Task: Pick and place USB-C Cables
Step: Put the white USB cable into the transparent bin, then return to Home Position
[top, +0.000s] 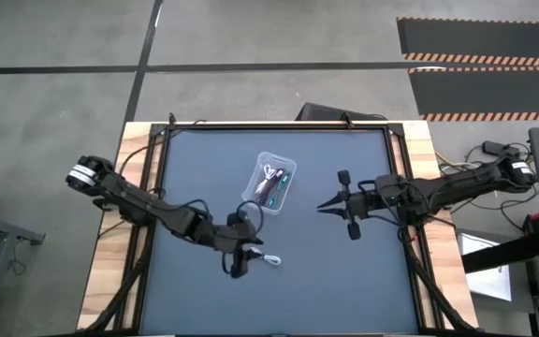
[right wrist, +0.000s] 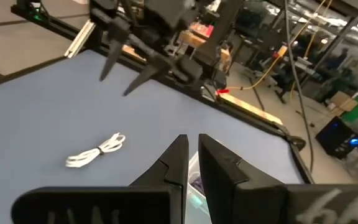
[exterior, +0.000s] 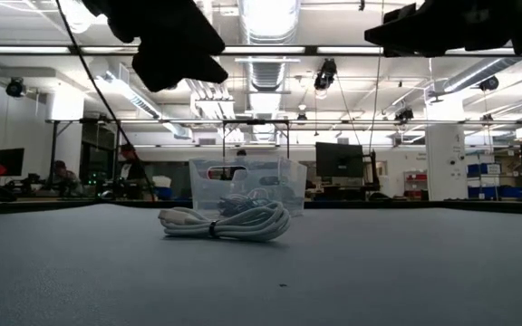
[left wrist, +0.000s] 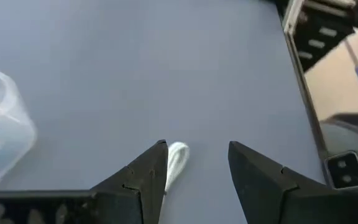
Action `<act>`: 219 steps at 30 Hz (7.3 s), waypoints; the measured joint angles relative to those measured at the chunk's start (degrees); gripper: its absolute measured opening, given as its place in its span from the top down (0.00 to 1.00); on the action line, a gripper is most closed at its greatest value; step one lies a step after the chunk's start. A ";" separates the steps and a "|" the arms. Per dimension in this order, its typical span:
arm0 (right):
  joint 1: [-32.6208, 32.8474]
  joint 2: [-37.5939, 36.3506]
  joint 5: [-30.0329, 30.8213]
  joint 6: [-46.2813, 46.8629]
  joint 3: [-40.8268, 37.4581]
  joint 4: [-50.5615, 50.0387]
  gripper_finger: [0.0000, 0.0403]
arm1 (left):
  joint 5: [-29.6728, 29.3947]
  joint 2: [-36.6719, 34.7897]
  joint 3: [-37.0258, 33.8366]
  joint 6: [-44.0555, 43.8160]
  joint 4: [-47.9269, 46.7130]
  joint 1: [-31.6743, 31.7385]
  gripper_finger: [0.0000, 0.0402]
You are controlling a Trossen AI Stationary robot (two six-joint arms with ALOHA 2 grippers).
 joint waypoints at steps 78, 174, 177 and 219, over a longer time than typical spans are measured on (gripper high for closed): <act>-1.62 -20.17 4.60 -3.61 -9.58 -2.57 0.93 | 0.07 26.42 19.34 14.84 -19.79 0.92 0.92; -1.64 -32.25 6.09 -5.06 -11.52 -9.60 0.93 | -4.27 28.96 34.10 -7.36 -38.30 30.79 0.90; -1.62 -32.25 6.11 -5.08 -11.52 -9.60 0.93 | -4.28 28.96 34.10 -7.36 -38.21 30.88 0.90; -1.62 -32.31 5.96 -4.97 -12.78 -9.65 0.93 | -7.55 22.20 34.08 6.05 -38.38 25.49 0.71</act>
